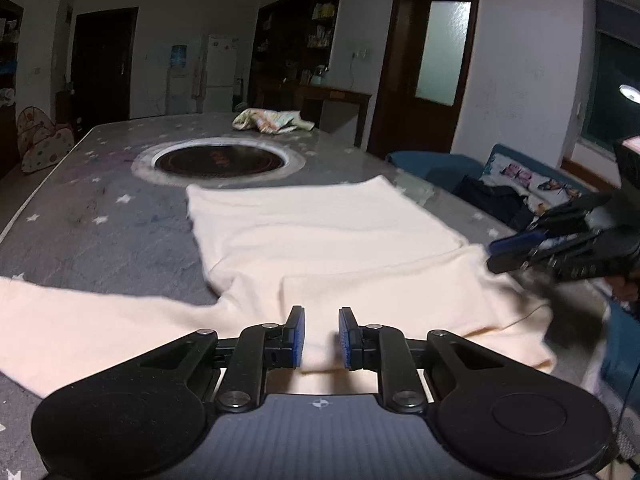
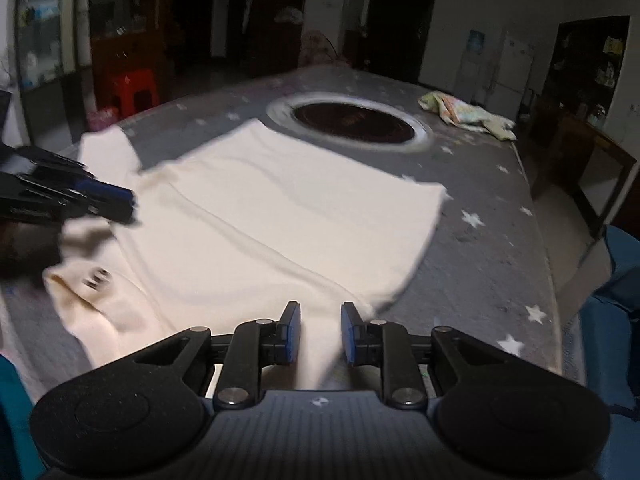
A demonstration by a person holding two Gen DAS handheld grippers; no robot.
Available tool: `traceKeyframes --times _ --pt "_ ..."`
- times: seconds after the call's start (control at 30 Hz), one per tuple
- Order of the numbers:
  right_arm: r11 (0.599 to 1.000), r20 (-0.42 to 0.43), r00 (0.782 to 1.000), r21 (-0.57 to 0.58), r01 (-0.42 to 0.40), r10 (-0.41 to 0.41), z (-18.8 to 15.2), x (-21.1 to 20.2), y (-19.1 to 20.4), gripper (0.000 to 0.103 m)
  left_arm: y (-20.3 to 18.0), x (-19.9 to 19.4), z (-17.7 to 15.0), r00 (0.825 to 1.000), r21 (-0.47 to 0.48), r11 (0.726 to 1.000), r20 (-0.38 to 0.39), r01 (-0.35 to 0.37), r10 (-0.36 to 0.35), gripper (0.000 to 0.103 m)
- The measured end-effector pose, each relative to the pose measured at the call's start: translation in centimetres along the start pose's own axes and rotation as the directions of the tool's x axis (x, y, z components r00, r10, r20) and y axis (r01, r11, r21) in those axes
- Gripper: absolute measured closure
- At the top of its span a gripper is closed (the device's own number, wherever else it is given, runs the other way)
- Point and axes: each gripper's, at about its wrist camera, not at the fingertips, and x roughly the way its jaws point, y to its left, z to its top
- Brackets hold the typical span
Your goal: Fold clothes
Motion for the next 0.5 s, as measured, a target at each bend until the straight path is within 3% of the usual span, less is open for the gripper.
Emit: traceKeyframes --times 0.1,0.23,0.4,0.5 --pt "0.998 0.033 0.998 -0.03 -0.049 0.05 0.3 0.1 1.7 0.078 -0.6 -0.4 0.3 1.0 0.016 1.0 0.015 0.009 -0.009 0.082" --pt "0.993 0.016 0.996 -0.088 -0.085 0.086 -0.1 1.4 4.3 0.078 -0.3 -1.0 0.1 1.0 0.003 1.0 0.013 -0.021 0.021 0.082" --pt "0.992 0.048 0.991 -0.05 -0.119 0.122 0.5 1.2 4.7 0.077 2.1 -2.8 -0.5 0.987 -0.07 0.986 0.035 -0.151 0.154 0.067" --pt "0.989 0.029 0.989 -0.048 -0.142 0.143 0.2 2.2 5.6 0.077 4.1 -3.5 -0.9 0.959 -0.134 0.951 0.027 -0.277 0.283 0.061"
